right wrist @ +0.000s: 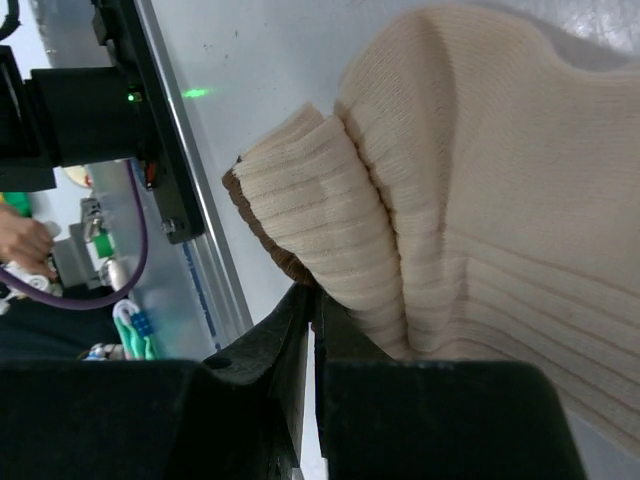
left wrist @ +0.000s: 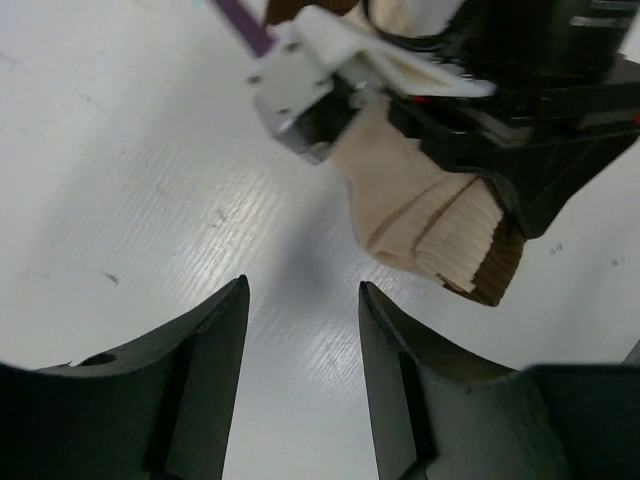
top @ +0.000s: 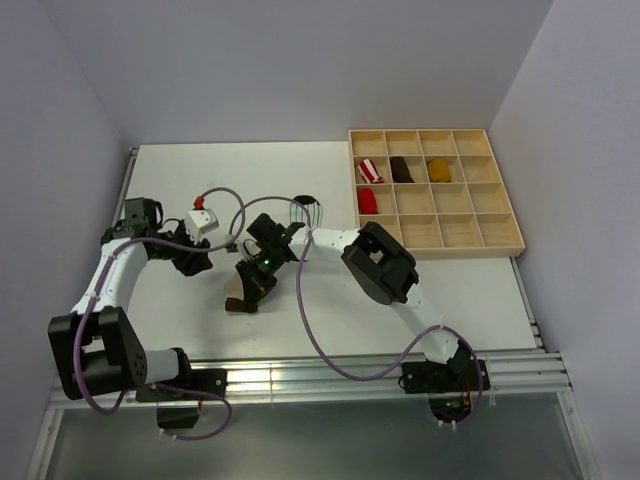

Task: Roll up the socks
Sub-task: Roll the sock at the center of the board.

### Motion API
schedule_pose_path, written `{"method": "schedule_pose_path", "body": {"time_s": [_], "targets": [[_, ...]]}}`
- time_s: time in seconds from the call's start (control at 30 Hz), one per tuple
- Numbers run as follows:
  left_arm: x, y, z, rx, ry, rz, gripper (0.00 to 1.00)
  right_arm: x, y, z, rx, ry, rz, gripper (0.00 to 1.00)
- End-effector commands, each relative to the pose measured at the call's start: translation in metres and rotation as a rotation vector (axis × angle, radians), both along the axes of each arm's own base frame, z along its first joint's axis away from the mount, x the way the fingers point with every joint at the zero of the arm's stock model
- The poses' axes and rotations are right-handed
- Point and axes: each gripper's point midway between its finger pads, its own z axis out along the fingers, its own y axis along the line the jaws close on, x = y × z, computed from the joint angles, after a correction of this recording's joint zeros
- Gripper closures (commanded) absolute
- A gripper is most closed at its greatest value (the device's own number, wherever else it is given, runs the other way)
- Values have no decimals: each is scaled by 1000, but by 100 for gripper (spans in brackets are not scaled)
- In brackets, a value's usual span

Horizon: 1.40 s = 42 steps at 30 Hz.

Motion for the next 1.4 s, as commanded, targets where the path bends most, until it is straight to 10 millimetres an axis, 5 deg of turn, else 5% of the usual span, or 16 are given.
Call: {"method": "schedule_pose_path", "body": {"time_s": [0.0,0.37,0.87,1.17,1.37], "targets": [[-4,-19,4,-10,-82,-118,47,1,3,2,-1,65,3,96],[-48,-63,-32,58,18,-338,48,6,-1,-6,-25,92,-12,97],[-54,-65,-60,73,144,-335,56,9,1,-5,-17,96,-20,97],[-58,-61,-76,112,188,-322,72,13,1,-4,-18,97,-45,97],[-61,-62,-85,122,228,-314,95,18,2,-3,-18,84,-86,96]]}}
